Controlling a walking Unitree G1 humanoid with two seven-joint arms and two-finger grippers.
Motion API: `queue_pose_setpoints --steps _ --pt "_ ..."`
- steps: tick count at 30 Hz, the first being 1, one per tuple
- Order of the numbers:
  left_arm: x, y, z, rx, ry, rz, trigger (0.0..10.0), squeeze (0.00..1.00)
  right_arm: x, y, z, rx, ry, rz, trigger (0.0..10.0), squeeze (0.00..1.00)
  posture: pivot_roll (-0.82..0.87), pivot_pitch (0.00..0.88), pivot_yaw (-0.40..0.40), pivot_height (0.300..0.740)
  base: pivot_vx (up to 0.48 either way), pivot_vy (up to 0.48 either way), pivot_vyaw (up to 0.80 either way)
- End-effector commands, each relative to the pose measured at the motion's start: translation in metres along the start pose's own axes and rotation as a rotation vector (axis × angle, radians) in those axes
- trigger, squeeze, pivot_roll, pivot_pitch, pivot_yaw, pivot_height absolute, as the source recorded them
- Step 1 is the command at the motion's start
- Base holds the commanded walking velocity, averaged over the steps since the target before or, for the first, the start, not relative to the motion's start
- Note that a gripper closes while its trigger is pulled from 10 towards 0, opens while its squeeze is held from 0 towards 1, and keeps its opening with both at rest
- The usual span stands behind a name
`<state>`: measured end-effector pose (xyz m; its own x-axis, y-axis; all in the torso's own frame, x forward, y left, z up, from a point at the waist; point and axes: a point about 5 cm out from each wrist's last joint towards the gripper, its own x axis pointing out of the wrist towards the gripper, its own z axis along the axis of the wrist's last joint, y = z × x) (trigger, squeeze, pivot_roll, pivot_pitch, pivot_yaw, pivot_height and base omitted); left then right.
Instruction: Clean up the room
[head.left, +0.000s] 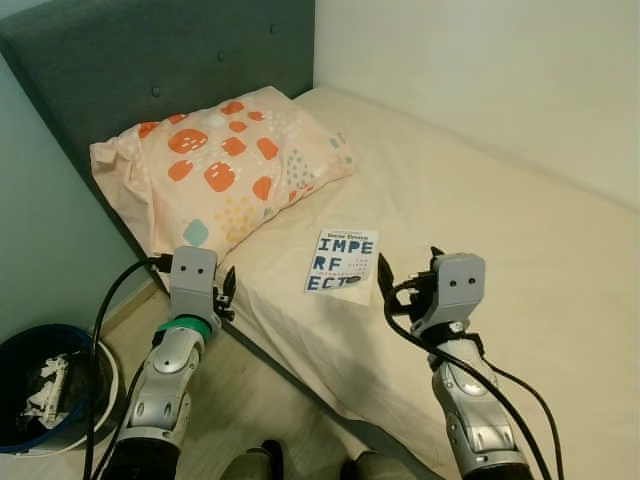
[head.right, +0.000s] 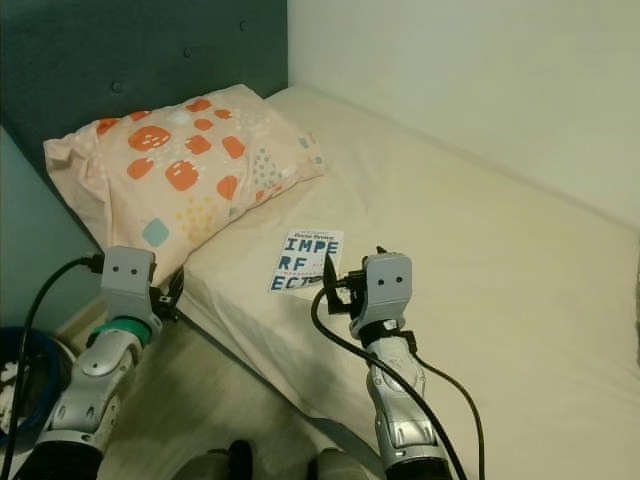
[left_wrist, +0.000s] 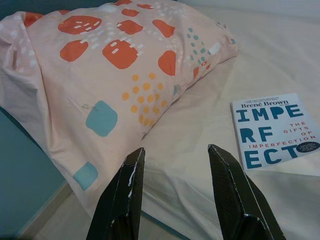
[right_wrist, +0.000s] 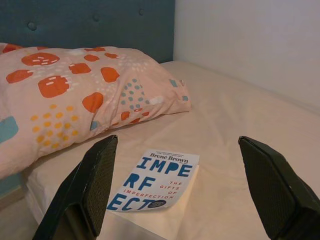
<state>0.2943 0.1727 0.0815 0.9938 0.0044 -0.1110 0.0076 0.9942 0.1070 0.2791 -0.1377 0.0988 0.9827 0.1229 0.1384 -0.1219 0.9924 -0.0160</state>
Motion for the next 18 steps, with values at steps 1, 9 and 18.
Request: queue_pose_setpoints --steps 1,9,18 --pt "-0.0011 -0.0012 -0.0060 0.012 0.028 -0.012 10.0 0.00 -0.0030 0.0015 -0.0056 0.004 0.026 0.000 10.0 0.00 -0.15 0.015 0.059 0.731 0.000 0.000 0.00" --pt "-0.0020 -0.0012 -0.0062 0.013 0.028 -0.012 10.0 0.00 -0.0039 0.0017 -0.0058 0.006 0.027 0.000 10.0 0.00 -0.15 0.018 0.058 0.731 0.000 0.000 0.00" --pt "-0.0028 -0.0018 -0.0068 0.010 0.029 -0.012 10.0 0.00 -0.0041 0.0013 -0.0059 0.004 0.028 0.000 10.0 0.00 -0.15 0.019 0.057 0.731 0.000 0.000 0.00"
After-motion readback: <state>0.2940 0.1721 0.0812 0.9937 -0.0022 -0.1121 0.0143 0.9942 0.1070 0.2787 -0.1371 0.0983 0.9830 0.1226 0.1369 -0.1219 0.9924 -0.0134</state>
